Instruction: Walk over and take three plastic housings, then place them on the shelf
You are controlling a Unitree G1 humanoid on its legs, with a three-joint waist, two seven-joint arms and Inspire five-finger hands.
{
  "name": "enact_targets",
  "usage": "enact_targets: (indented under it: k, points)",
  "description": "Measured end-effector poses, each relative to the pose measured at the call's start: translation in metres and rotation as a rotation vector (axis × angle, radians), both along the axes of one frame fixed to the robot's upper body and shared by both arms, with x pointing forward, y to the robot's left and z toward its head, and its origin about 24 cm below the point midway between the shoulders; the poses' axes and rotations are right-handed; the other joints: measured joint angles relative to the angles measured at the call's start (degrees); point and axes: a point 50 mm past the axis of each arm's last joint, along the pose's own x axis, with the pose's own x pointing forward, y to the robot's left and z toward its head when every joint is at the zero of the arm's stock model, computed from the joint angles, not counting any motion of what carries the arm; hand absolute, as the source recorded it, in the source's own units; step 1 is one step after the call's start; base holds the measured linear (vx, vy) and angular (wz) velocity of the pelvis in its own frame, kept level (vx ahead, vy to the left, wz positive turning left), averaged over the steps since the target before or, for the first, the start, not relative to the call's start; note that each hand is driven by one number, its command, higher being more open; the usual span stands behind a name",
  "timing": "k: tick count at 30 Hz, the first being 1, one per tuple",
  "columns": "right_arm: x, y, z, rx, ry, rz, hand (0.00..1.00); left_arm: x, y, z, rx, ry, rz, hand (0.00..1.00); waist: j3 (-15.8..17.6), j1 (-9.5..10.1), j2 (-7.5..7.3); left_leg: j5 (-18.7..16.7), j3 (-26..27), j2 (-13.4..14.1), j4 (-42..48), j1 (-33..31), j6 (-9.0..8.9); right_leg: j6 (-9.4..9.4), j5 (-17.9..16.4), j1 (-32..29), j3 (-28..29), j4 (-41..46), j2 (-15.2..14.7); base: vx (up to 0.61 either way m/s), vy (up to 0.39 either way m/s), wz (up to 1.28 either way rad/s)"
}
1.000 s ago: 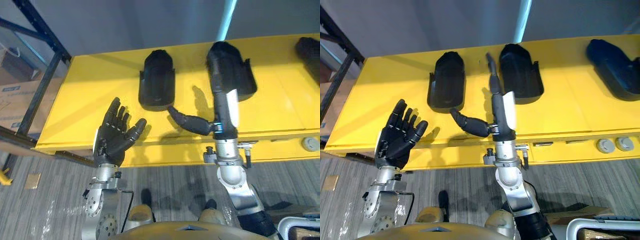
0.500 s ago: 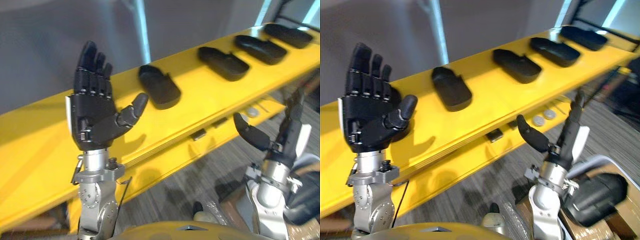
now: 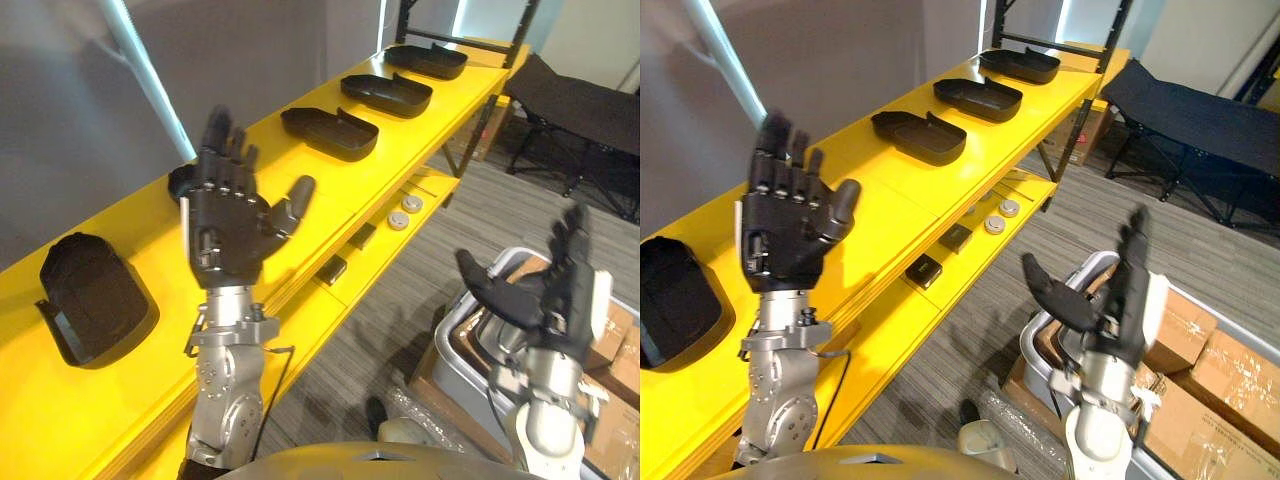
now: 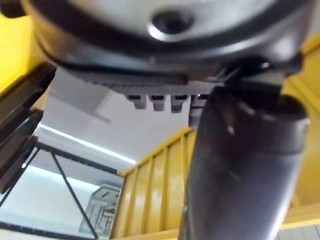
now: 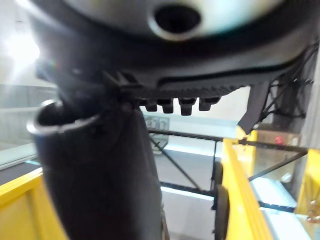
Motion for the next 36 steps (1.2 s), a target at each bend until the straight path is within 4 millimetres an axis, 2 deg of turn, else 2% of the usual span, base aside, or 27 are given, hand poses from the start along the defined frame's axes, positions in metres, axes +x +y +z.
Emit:
enact_targets:
  k: [1,2,3,4,5,8,9,10,11,12,15,16,18,19,20,21,22,23,24,25,26,28,29,31,32,34,36]
  points:
    - [0.009,0.001,0.0,0.004,-0.009,0.009,1.0,-0.004,0.003,0.002,0.008,-0.016,0.003,1.0,-0.19,0.5,0.04,-0.95,-3.4,-1.05,-0.99,0.23,0.49,0.47,0.28,-0.98,0.68,0.59,0.45,-0.09,0.148,-0.4]
    - [0.011,0.002,0.0,0.012,-0.01,0.008,1.0,-0.006,0.004,0.006,0.013,-0.037,0.0,1.0,-0.21,1.17,0.16,-1.37,-4.09,-1.93,-1.31,-0.04,-0.2,0.8,0.5,-2.12,1.21,1.24,0.07,-0.11,0.178,-0.26]
    - [0.012,0.005,-0.003,0.031,0.004,0.007,1.0,-0.008,0.006,0.009,0.022,-0.059,-0.008,1.0,0.47,1.3,-0.73,-1.84,-4.27,-2.87,-0.9,-0.93,-0.92,1.91,1.26,-2.76,1.59,1.35,-0.93,-0.1,0.145,-0.07]
    - [0.01,0.007,-0.005,0.041,0.017,0.011,1.0,-0.008,0.005,0.01,0.024,-0.065,-0.015,1.0,0.87,1.23,-1.24,-2.1,-4.65,-3.32,-0.71,-1.14,-1.28,2.15,1.44,-2.83,1.67,1.47,-1.41,-0.11,0.173,0.1]
    - [0.004,0.012,-0.015,0.063,0.072,0.021,1.0,-0.009,0.005,0.009,0.017,-0.069,-0.036,1.0,1.8,1.32,-2.31,-3.3,-5.37,-4.27,-0.02,-1.28,-1.43,2.45,1.63,-2.94,1.97,2.08,-2.29,-0.11,0.169,0.06]
    - [-0.008,0.019,-0.031,0.103,0.15,0.019,1.0,-0.011,0.006,0.007,0.009,-0.063,-0.04,1.0,2.99,1.68,-2.96,-6.7,-5.32,-5.22,2.07,-1.23,-2.91,4.06,2.76,-3.26,3.58,2.19,-2.94,-0.14,0.162,-0.34]
    - [-0.014,0.022,-0.036,0.122,0.176,0.021,1.0,-0.013,0.009,0.003,0.015,-0.046,-0.028,1.0,3.98,2.35,-3.7,-7.93,-3.47,-5.83,4.3,-1.19,-2.69,3.84,3.99,-3.49,3.7,2.08,-3.34,-0.25,0.148,-0.91]
    - [-0.015,0.026,-0.038,0.14,0.186,0.03,1.0,-0.017,0.013,-0.001,0.02,-0.022,-0.011,1.0,4.62,3.33,-4.41,-8.16,-0.6,-5.74,6.06,-1.3,-2.14,-0.74,5.07,-3.59,1.46,0.15,-3.93,-0.31,0.094,-1.11]
    - [-0.013,0.029,-0.036,0.142,0.172,0.052,1.0,-0.018,0.017,-0.005,0.018,0.0,0.007,1.0,5.05,3.41,-4.13,-7.78,1.34,-5.71,5.78,-1.81,-1.56,-6.32,0.85,-4.87,-4.92,0.17,-5.38,-0.31,0.047,-1.14]
    - [-0.007,0.031,-0.033,0.151,0.14,0.075,1.0,-0.018,0.024,-0.006,0.012,0.004,0.028,1.0,5.69,3.97,-3.21,-6.75,3.57,-4.87,4.87,-2.21,-1.13,-6.71,-1.78,-9.17,-10.44,9.03,-6.96,-0.23,0.02,-0.75]
    - [0.001,0.033,-0.031,0.135,0.119,0.095,1.0,-0.019,0.038,-0.006,0.03,0.0,0.072,1.0,5.79,3.91,-3.85,-5.59,3.35,-4.33,5.16,-2.44,-1.13,-7.14,-5.8,-11.72,-15.71,30.1,-10.31,-0.09,-0.039,-0.15]
    - [0.007,0.034,-0.033,0.111,0.122,0.096,1.0,-0.02,0.044,-0.006,0.004,-0.008,0.097,1.0,5.65,4.18,-4.51,-5.58,3.34,-3.75,6.61,-2.63,-1.16,-7.62,-10.91,-11.51,-17.47,37.92,-12.59,-0.02,-0.104,0.05]
    - [0.014,0.039,-0.04,0.093,0.145,0.09,1.0,-0.022,0.05,-0.006,-0.053,-0.028,0.13,1.0,5.63,4.17,-5.09,-5.38,2.98,-2.29,9.03,-3.85,-1.73,-9.37,-13.32,-11.34,-18.83,44.64,-16.09,-0.03,-0.222,0.14]
    - [0.015,0.041,-0.049,0.104,0.175,0.077,1.0,-0.022,0.049,-0.007,-0.092,-0.031,0.125,1.0,5.49,4.38,-5.32,-4.88,2.63,-1.28,9.47,-4.16,-3.08,-9.4,-13.32,-10.78,-18.74,45.93,-18.45,-0.02,-0.329,0.14]
    - [0.015,0.042,-0.057,0.104,0.209,0.064,1.0,-0.022,0.05,-0.009,-0.131,-0.036,0.112,1.0,5.21,4.55,-5.98,-4.63,2.04,-0.11,10.33,-4.59,-4.87,-8.06,-13.19,-10.41,-18.35,45.07,-19.5,0.0,-0.304,0.04]
    - [0.014,0.041,-0.06,0.094,0.223,0.057,1.0,-0.022,0.049,-0.009,-0.144,-0.037,0.106,1.0,5.13,4.48,-6.13,-4.4,1.69,0.48,11.01,-5.05,-5.73,-5.42,-14.04,-10.21,-19.09,44.56,-17.64,-0.01,-0.388,-0.47]
    - [0.013,0.038,-0.064,0.079,0.246,0.04,1.0,-0.02,0.046,-0.013,-0.165,-0.024,0.09,1.0,4.72,4.93,-3.68,-2.76,0.96,3.92,9.22,-5.51,-6.44,1.26,-15.95,-8.71,-19.63,37.64,-12.68,0.0,-0.351,-0.72]
    - [0.013,0.038,-0.064,0.079,0.244,0.04,1.0,-0.019,0.045,-0.014,-0.158,-0.02,0.082,1.0,4.63,4.99,-3.41,-1.74,1.8,5.24,8.21,-5.44,-7.25,3.07,-17.25,-7.33,-20.0,32.98,-11.23,0.02,-0.385,-1.02]
    - [0.016,0.036,-0.061,0.072,0.23,0.044,1.0,-0.017,0.044,-0.015,-0.15,-0.019,0.068,1.0,5.3,4.7,-3.28,-0.68,2.58,7.03,7.83,-5.63,-7.89,1.61,-20.08,-6.6,-22.64,30.27,-10.66,-0.01,-0.388,-0.74]
    - [0.016,0.028,-0.06,0.052,0.235,0.034,1.0,-0.009,0.039,-0.021,-0.152,0.011,0.034,1.0,6.75,3.43,-3.12,0.46,2.18,8.71,9.31,-6.38,-6.51,0.1,-19.04,-6.77,-25.89,30.66,-10.03,-0.05,-0.46,-0.6]
    - [0.013,0.021,-0.063,0.051,0.268,0.021,1.0,-0.004,0.033,-0.031,-0.172,0.065,-0.007,1.0,7.03,2.37,-3.41,3.18,0.21,10.76,12.64,-8.49,-1.59,-1.53,-18.72,-6.46,-25.48,29.6,-7.35,-0.06,-0.427,-0.41]
    - [0.007,0.012,-0.062,0.069,0.271,-0.006,1.0,-0.001,0.022,-0.046,-0.208,0.138,-0.071,1.0,7.6,1.83,-4.41,7.05,-1.88,12.52,17.6,-11.52,5.65,-4.21,-17.68,-5.36,-24.58,25.99,-4.5,-0.01,-0.313,-0.55]
    - [0.005,0.008,-0.06,0.071,0.263,-0.021,1.0,0.001,0.017,-0.05,-0.21,0.161,-0.095,1.0,7.69,1.6,-4.56,6.35,-2.54,12.01,18.24,-12.35,4.72,-4.62,-17.46,-5.25,-24.26,24.98,-4.08,0.01,-0.281,-0.57]
    - [0.001,-0.005,-0.053,0.066,0.234,-0.074,1.0,0.001,-0.006,-0.063,-0.203,0.24,-0.23,1.0,7.78,0.78,-4.7,1.89,-5.16,5.17,17.65,-13.86,2.67,-5.21,-15.15,-4.41,-22.04,20.56,-3.42,0.02,-0.202,-0.56]
    - [0.001,-0.006,-0.052,0.072,0.232,-0.074,1.0,-0.001,-0.011,-0.065,-0.198,0.25,-0.258,1.0,7.74,0.91,-4.63,1.08,-5.36,3.16,17.21,-13.85,2.55,-5.18,-14.55,-4.01,-21.02,19.31,-3.08,0.05,-0.127,-0.72]
    - [0.003,-0.007,-0.054,0.073,0.258,-0.069,1.0,-0.009,-0.021,-0.069,-0.156,0.265,-0.311,1.0,7.64,1.39,-3.24,-0.98,-6.4,-2.71,14.33,-14.01,2.43,-5.03,-12.51,-1.59,-19.59,13.87,-1.78,0.09,-0.06,-0.65]
    - [0.005,-0.006,-0.064,0.104,0.293,-0.087,1.0,-0.012,-0.021,-0.07,-0.152,0.261,-0.33,1.0,7.72,2.03,-2.69,-1.26,-8.76,-6.66,10.59,-14.29,2.14,-4.65,-11.34,-0.17,-19.35,11.63,-1.69,0.08,0.014,-0.32]
